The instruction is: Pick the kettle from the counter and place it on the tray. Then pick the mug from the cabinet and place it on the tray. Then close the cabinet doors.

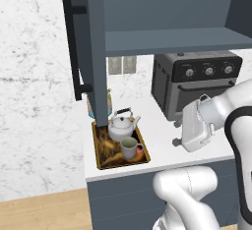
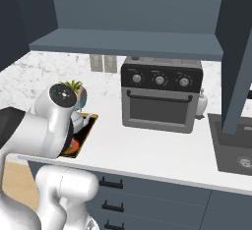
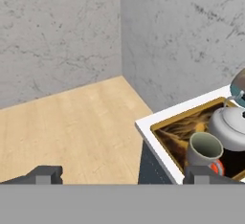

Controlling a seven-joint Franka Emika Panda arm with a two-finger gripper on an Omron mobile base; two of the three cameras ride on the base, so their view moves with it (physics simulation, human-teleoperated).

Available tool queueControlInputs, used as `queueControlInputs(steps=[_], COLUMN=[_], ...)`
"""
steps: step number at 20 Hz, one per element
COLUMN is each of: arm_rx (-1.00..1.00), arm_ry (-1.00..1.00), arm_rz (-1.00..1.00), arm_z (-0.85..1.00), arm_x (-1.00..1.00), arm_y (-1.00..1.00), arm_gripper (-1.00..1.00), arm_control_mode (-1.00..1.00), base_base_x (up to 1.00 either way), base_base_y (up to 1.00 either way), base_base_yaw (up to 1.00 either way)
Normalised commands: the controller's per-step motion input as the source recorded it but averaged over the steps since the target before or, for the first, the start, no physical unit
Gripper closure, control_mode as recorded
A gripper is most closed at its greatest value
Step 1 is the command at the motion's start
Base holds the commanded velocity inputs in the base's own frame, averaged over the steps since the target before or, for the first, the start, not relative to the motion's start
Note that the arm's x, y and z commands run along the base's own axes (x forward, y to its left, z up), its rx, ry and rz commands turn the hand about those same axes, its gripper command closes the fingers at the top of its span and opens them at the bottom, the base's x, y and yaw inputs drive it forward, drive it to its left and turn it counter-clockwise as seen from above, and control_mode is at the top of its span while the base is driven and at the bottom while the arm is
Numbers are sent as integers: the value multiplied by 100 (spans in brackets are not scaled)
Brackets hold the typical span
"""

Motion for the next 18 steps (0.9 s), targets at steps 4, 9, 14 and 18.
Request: queueControlInputs(steps=[4, 9, 14, 18], arm_rx=[-3, -2, -2, -1], arm_ry=[0, 0, 0, 0], arm_rz=[0, 0, 0, 0], arm_z=[28, 27, 29, 28], arm_x=[-36, -37, -39, -39], arm_y=[9, 10, 9, 11], arm_gripper=[-100, -100, -100, -100], arm_control_mode=[-100, -100, -100, -100], base_base_x=[0, 0, 0, 0], base_base_y=[0, 0, 0, 0], base_base_yaw=[0, 0, 0, 0])
